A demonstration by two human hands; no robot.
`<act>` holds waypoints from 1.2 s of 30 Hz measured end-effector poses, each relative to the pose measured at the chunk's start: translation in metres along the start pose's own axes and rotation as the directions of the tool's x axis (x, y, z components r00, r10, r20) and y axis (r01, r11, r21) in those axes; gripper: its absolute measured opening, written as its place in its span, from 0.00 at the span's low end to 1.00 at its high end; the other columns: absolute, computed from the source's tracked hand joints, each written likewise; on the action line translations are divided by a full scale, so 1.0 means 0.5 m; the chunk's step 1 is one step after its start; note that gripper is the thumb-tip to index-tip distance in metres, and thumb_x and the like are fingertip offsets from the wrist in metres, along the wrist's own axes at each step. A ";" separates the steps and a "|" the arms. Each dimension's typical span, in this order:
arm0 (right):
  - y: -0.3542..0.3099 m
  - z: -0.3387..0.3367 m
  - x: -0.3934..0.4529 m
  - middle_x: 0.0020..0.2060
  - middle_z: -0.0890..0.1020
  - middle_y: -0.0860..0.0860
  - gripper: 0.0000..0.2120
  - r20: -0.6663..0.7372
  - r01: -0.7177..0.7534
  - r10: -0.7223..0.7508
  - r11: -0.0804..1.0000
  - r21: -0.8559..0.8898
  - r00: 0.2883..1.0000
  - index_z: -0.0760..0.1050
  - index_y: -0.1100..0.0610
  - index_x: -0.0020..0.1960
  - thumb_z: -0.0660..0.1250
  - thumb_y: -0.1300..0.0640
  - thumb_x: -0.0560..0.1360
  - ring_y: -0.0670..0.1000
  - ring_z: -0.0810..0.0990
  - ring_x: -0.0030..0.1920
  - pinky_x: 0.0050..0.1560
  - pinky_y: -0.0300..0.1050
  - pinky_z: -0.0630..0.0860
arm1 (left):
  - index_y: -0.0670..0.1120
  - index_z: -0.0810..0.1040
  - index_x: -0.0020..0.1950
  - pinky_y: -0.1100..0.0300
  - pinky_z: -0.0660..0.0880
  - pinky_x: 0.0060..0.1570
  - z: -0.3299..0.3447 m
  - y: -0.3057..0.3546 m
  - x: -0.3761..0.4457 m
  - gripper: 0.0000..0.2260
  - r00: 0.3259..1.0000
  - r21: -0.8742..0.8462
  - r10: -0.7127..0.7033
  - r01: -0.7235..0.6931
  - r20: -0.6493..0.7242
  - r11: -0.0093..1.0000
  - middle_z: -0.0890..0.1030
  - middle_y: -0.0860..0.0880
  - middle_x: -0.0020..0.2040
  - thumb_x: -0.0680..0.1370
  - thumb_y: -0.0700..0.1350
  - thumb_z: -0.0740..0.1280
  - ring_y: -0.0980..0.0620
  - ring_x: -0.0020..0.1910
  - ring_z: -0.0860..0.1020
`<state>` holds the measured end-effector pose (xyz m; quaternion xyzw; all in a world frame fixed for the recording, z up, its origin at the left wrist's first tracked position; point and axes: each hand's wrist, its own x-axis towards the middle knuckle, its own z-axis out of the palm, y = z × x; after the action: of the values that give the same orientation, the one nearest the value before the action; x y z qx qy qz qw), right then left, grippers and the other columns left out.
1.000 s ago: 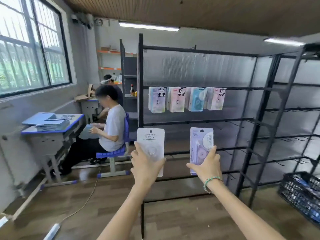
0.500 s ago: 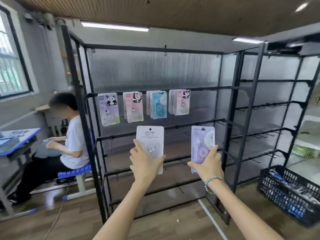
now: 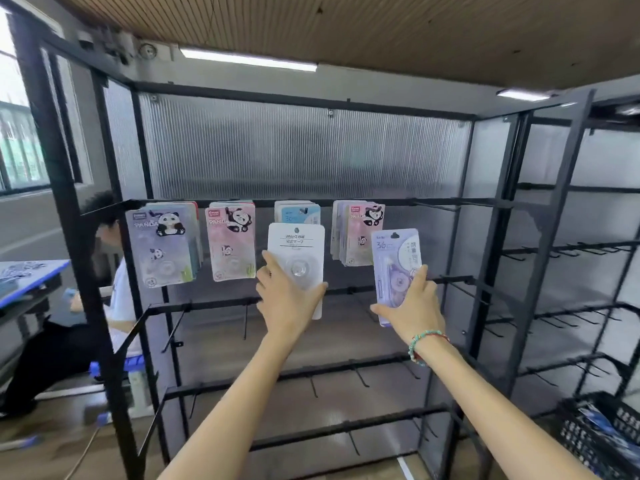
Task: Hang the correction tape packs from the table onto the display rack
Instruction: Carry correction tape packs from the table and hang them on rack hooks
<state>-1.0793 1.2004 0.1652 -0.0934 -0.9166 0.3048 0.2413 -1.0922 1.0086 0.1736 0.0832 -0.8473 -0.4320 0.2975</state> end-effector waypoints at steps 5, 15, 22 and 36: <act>-0.004 0.026 0.093 0.66 0.62 0.59 0.58 0.018 0.040 -0.041 0.999 0.019 0.999 0.40 0.60 0.77 0.77 0.44 0.65 0.59 0.65 0.67 0.53 0.52 0.74 | 0.43 0.46 0.77 0.36 0.69 0.59 0.036 0.017 0.060 0.54 0.999 0.025 0.008 -0.007 -0.033 1.000 0.63 0.40 0.69 0.65 0.57 0.78 0.39 0.68 0.62; -0.004 0.049 0.219 0.67 0.62 0.60 0.58 0.061 0.114 -0.117 0.993 0.042 0.991 0.40 0.60 0.77 0.77 0.44 0.65 0.60 0.65 0.67 0.56 0.55 0.73 | 0.43 0.42 0.78 0.42 0.66 0.64 0.084 0.042 0.123 0.55 0.998 0.076 -0.008 0.013 -0.064 0.997 0.61 0.40 0.70 0.67 0.58 0.77 0.38 0.68 0.64; 0.002 0.061 0.241 0.67 0.62 0.60 0.58 0.074 0.172 -0.175 0.984 0.054 0.982 0.40 0.60 0.77 0.77 0.44 0.65 0.60 0.66 0.67 0.56 0.55 0.74 | 0.43 0.41 0.79 0.41 0.66 0.63 0.102 0.035 0.125 0.56 0.996 0.146 0.005 0.008 -0.085 0.989 0.61 0.40 0.71 0.67 0.58 0.76 0.38 0.68 0.64; 0.005 0.098 0.265 0.67 0.62 0.59 0.60 0.114 0.150 -0.149 0.989 0.003 0.982 0.38 0.60 0.77 0.77 0.43 0.65 0.58 0.66 0.66 0.51 0.54 0.76 | 0.42 0.37 0.78 0.39 0.67 0.60 0.150 0.030 0.148 0.58 0.992 0.119 -0.074 0.086 -0.100 0.989 0.59 0.40 0.71 0.67 0.57 0.77 0.39 0.69 0.62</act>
<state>-1.2188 1.2196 0.1804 -0.0075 -0.9342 0.2882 0.2103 -1.1936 1.0395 0.1835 0.1558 -0.8531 -0.3862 0.3144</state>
